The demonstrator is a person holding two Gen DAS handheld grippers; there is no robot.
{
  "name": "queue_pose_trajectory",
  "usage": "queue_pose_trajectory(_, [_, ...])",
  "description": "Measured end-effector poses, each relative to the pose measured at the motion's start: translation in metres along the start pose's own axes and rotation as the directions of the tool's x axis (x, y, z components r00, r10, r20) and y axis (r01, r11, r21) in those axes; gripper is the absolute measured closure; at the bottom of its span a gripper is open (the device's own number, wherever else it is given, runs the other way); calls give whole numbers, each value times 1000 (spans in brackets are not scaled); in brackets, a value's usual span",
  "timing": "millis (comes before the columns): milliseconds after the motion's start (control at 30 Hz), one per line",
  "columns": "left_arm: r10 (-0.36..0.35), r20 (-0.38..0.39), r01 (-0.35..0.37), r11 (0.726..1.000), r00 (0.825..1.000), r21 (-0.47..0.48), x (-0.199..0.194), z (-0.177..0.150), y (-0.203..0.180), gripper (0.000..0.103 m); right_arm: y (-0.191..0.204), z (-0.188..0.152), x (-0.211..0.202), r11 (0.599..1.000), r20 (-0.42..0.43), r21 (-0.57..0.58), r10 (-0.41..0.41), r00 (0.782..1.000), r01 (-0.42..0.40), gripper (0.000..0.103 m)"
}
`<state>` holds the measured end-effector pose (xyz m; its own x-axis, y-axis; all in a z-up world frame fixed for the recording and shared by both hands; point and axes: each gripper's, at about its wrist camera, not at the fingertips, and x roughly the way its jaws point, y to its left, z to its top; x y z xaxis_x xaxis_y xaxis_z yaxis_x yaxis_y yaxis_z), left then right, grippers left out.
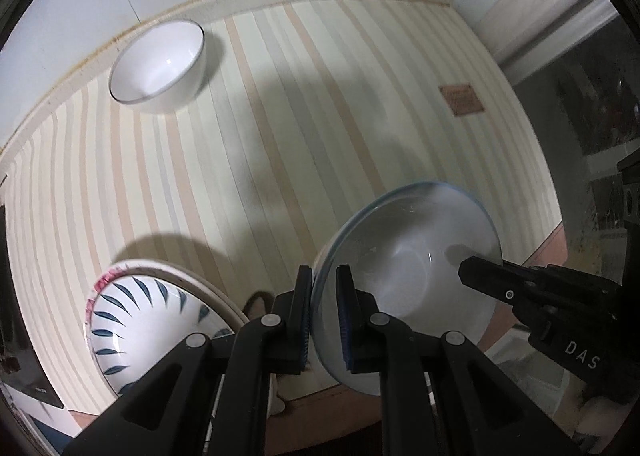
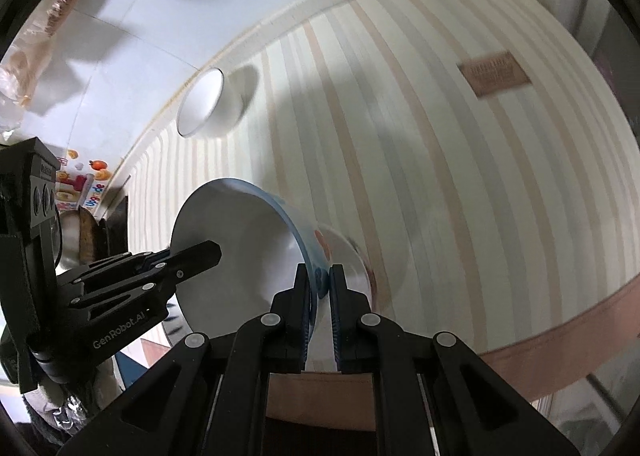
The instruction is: Organize plates and bowls
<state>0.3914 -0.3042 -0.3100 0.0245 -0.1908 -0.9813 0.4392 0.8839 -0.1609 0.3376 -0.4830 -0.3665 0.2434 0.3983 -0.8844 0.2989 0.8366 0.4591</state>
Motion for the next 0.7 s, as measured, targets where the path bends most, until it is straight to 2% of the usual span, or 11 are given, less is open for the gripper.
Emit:
queue_pose_trajectory(300, [46, -33, -45, 998, 998, 42, 19, -6, -7, 93, -14, -11, 19, 999, -27, 28, -17, 999, 18, 93])
queue_pose_trajectory(700, [84, -53, -81, 995, 995, 63, 35, -7, -10, 93, -12, -2, 30, 999, -50, 25, -39, 998, 40, 92])
